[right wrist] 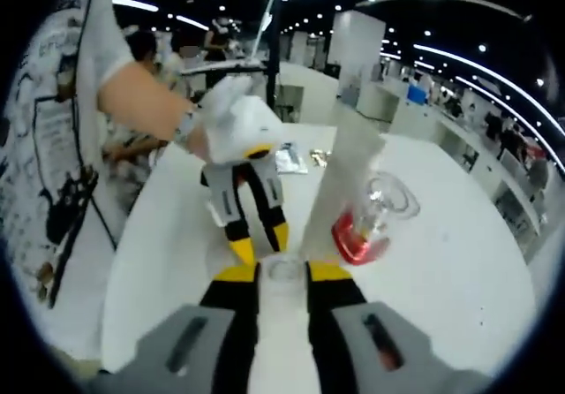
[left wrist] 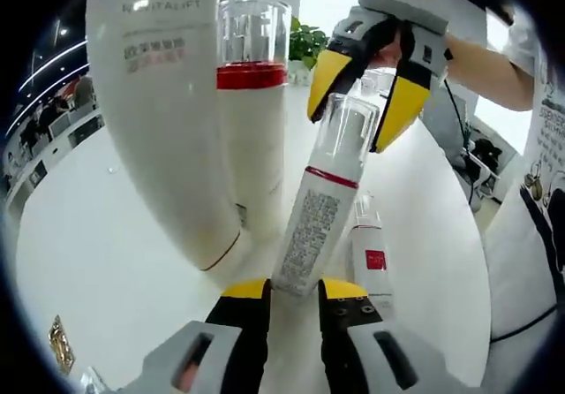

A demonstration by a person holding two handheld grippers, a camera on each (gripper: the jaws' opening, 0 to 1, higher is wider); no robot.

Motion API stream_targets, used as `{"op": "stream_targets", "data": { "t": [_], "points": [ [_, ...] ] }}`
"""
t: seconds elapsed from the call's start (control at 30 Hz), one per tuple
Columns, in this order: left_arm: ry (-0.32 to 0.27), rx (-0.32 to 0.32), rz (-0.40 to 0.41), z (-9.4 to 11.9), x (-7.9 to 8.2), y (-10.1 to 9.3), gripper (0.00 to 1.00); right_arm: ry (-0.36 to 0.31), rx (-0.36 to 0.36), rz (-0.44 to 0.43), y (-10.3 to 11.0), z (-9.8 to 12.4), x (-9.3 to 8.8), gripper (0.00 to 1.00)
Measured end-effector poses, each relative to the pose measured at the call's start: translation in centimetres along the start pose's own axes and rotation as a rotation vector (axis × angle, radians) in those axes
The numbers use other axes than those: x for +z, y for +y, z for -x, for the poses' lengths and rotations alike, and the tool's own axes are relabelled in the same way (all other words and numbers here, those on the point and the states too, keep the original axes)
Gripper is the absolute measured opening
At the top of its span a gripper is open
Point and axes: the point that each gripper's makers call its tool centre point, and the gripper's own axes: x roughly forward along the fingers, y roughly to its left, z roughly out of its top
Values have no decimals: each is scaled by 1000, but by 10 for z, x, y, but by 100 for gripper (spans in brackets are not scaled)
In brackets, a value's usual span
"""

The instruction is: Arrange the skincare products in the storage area until every visible bottle or jar stands upright without overlapping.

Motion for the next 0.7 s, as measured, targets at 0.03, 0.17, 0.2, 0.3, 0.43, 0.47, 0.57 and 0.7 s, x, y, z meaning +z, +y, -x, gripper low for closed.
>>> {"op": "stream_targets", "data": {
  "t": [0.03, 0.17, 0.2, 0.3, 0.43, 0.47, 0.57, 0.7],
  "points": [
    [0, 2, -1, 0, -1, 0, 21, 6, -3, 13, 1, -2, 3, 18],
    [-29, 7, 28, 0, -4, 1, 21, 27, 1, 48, 4, -11, 12, 18],
    [-38, 9, 29, 0, -4, 1, 21, 31, -1, 48, 4, -12, 13, 18],
    [-65, 14, 34, 1, -4, 1, 21, 62, 4, 69, 5, -15, 15, 18],
    [-73, 17, 26, 1, -3, 0, 21, 90, 23, 109, 8, -22, 21, 18],
    [-71, 19, 21, 1, -3, -1, 22, 86, 25, 113, 8, -24, 22, 18],
    [-65, 40, -4, 0, -3, -3, 22, 75, 30, 119, 9, -32, 28, 17],
    [-78, 50, -6, 2, -2, -4, 22, 75, 34, 138, 11, -36, 31, 17]
  ]
}}
